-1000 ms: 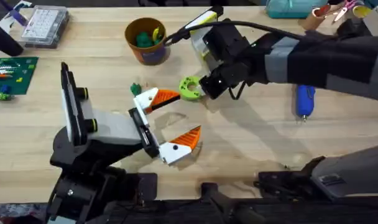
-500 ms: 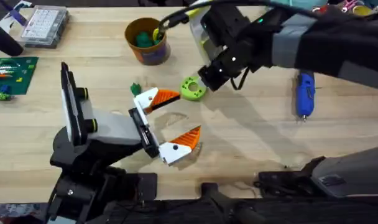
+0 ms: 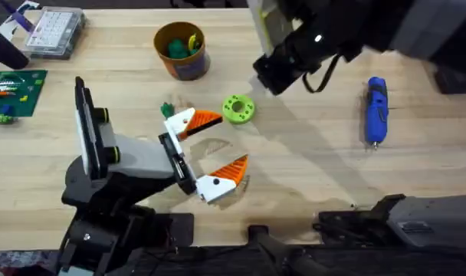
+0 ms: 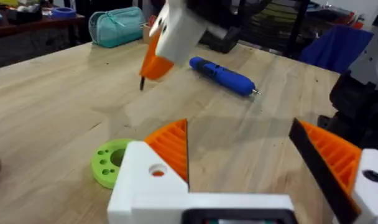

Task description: Pick up the gripper from the table and insert it into the empty holder that is missing its gripper. Then pick up a screw, insert it into the mounting hole, and use the screwdriver to tighten it. Finally, clean up the table by picking up the vegetable and placing it into the bucket.

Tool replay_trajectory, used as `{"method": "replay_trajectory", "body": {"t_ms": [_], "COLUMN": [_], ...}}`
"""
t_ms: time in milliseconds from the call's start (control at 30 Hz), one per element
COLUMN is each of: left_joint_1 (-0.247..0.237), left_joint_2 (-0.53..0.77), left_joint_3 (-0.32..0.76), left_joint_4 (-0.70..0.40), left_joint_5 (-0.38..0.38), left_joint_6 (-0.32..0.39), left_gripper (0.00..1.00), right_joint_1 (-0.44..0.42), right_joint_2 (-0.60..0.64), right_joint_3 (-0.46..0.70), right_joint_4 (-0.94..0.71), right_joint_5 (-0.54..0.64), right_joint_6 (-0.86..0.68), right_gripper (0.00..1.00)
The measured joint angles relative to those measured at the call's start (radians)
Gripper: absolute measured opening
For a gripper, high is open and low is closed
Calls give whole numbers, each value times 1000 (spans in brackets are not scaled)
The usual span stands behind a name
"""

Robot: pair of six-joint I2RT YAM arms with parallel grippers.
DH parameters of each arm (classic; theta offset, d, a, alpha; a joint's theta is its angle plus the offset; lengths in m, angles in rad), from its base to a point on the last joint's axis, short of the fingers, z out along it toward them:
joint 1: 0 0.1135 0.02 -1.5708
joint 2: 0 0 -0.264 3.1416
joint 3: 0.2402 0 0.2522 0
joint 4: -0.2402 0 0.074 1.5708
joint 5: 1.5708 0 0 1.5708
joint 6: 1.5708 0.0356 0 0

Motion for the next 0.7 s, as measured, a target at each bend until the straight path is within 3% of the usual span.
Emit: {"method": "replay_trajectory", "body": {"t_ms": [300, 500, 700], "left_joint_1": [0, 0, 0], "left_joint_2": [0, 0, 0], "left_joint_3": [0, 0, 0], "left_joint_4": [0, 0, 0], "left_joint_5": [0, 0, 0], "left_joint_6": [0, 0, 0], "left_gripper": [988, 986, 986], "right_joint_1": [56, 165, 234], "right_joint_2": [-23, -23, -23], "right_joint_3": [217, 377, 421], "right_joint_4": [-182, -312, -336], "right_joint_5": [-3, -8, -75], "right_joint_6": [-15, -18, -18], "right_gripper": [6, 6, 6]}}
